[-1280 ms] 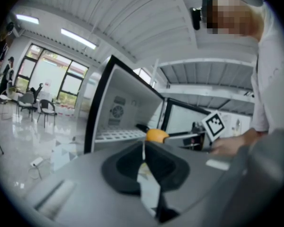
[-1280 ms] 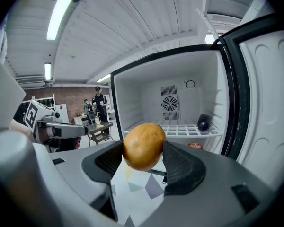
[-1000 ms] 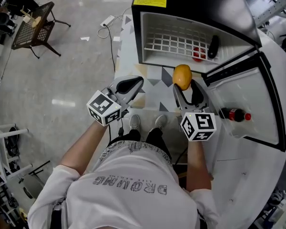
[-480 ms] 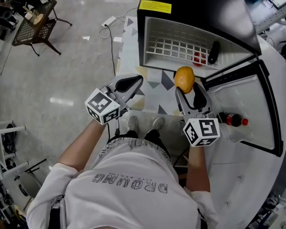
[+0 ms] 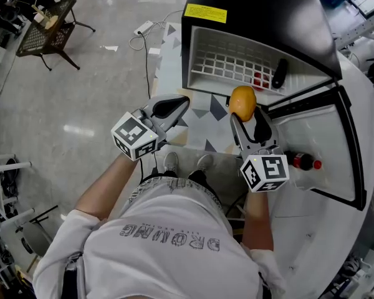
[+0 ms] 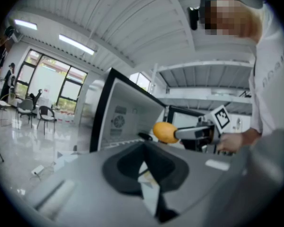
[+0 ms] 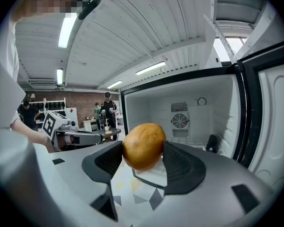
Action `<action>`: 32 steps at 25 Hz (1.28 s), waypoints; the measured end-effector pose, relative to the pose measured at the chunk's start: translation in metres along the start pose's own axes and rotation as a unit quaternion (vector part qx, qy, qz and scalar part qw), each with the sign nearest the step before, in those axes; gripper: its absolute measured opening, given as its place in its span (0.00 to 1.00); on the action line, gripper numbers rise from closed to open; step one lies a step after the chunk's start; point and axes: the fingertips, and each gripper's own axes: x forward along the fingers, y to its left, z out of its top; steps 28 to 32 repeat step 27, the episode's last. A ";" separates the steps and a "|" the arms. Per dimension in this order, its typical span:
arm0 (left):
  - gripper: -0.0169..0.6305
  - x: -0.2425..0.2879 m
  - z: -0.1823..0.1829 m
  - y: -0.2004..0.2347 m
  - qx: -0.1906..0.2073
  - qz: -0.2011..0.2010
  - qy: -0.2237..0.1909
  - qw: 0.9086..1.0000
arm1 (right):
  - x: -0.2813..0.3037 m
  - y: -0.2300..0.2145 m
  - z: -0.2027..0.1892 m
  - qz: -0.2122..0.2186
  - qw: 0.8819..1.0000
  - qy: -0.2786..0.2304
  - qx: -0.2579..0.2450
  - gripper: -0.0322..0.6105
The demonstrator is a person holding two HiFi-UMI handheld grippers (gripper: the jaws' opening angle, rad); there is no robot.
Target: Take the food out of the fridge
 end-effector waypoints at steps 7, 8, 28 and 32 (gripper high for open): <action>0.04 0.007 0.002 0.000 0.000 -0.001 -0.002 1.000 | 0.004 -0.004 0.003 0.007 1.000 0.002 0.003 0.45; 0.04 0.007 0.002 0.001 0.000 -0.001 -0.002 1.000 | 0.005 -0.005 0.003 0.008 1.000 0.002 0.003 0.44; 0.04 0.017 0.000 0.008 -0.010 0.016 -0.008 1.000 | 0.011 -0.014 -0.001 0.020 1.000 0.011 0.004 0.45; 0.04 0.017 0.000 0.008 -0.010 0.016 -0.008 1.000 | 0.011 -0.014 -0.001 0.020 1.000 0.011 0.004 0.45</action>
